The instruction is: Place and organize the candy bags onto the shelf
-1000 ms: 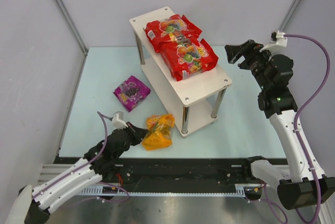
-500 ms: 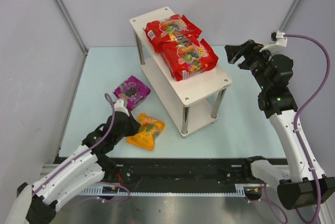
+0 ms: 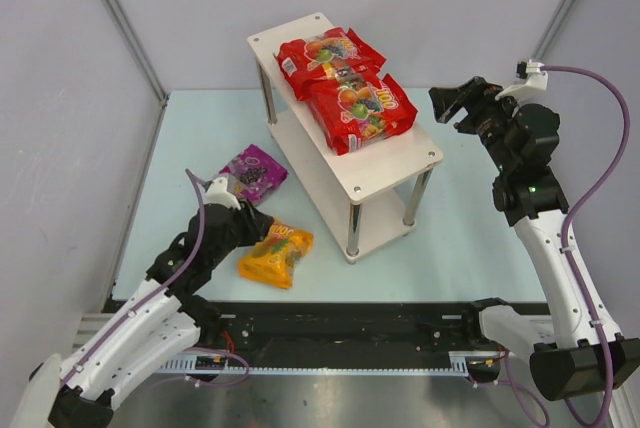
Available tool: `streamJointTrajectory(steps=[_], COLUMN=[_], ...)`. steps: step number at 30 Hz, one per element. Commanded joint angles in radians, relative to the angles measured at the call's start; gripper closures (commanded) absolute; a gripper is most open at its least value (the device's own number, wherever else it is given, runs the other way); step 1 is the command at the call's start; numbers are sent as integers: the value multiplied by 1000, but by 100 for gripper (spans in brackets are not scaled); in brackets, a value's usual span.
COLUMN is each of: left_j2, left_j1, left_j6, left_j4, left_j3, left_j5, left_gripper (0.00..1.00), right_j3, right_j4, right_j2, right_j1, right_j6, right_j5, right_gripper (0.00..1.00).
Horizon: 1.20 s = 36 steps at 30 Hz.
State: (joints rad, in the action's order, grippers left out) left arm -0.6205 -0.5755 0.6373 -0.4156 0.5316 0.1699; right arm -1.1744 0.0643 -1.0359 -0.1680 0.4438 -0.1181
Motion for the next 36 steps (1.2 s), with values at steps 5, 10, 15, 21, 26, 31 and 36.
streamJointTrajectory(steps=[5, 10, 15, 21, 26, 31, 36], left_j2=[-57, -99, -116, -206, -119, 2, 80], left_j1=[8, 5, -23, -84, -106, -106, -106], left_j6=[62, 117, 182, 206, 200, 167, 218], left_j4=[136, 190, 190, 132, 104, 3, -139], left_j3=[-44, -130, -222, -228, -188, -50, 13], left_j5=[-99, -135, -145, -116, -113, -78, -3], left_gripper=[100, 100, 100, 100, 99, 78, 47], right_j3=[-2, -2, -2, -2, -2, -2, -2], right_j4=[-11, -4, -3, -1, 2, 0, 14], right_j2=[5, 7, 5, 0, 14, 20, 17], right_j1=[4, 2, 4, 4, 4, 4, 2], right_j6=[-1, -4, -8, 1, -8, -11, -5], right_j5=[-8, -6, 0, -8, 1, 5, -3], right_gripper=[11, 11, 11, 11, 11, 12, 11])
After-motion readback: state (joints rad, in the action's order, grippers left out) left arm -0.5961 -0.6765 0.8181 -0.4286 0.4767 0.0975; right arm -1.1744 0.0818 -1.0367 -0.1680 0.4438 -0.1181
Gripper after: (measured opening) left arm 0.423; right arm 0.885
